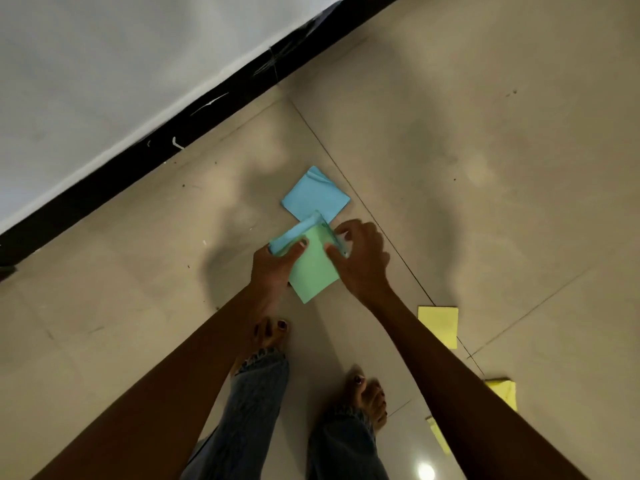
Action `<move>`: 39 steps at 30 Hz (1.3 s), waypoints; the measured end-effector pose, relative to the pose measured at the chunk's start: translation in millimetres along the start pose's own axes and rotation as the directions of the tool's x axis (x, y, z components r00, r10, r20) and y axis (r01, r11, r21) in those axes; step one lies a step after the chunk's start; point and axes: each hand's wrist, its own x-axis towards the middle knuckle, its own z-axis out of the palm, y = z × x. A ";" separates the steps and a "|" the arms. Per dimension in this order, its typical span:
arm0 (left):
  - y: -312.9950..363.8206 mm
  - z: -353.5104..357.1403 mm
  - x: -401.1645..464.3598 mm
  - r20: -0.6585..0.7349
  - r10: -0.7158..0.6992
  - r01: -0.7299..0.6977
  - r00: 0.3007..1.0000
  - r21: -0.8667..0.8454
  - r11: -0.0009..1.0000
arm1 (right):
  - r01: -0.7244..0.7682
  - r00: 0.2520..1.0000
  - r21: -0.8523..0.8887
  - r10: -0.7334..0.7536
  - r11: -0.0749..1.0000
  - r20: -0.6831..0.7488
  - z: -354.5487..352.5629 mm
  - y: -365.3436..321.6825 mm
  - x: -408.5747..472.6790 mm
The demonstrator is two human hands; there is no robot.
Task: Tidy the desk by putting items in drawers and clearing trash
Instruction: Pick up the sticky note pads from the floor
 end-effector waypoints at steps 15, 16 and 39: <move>25.3 -38.2 33.3 -0.018 0.059 -0.061 0.998 -0.131 0.989 | -0.110 0.994 -0.386 0.098 0.916 -0.050 32.6 -26.8 94.7; 26.8 -38.8 30.8 -0.012 0.052 -0.053 0.999 -0.124 0.991 | -0.112 0.994 -0.381 0.105 0.918 -0.039 28.8 -26.8 92.3; 249.5 -29.5 -337.5 0.029 0.018 -0.009 0.999 -0.304 0.953 | 0.004 0.885 0.784 0.363 0.621 -0.292 -344.1 -275.0 -203.7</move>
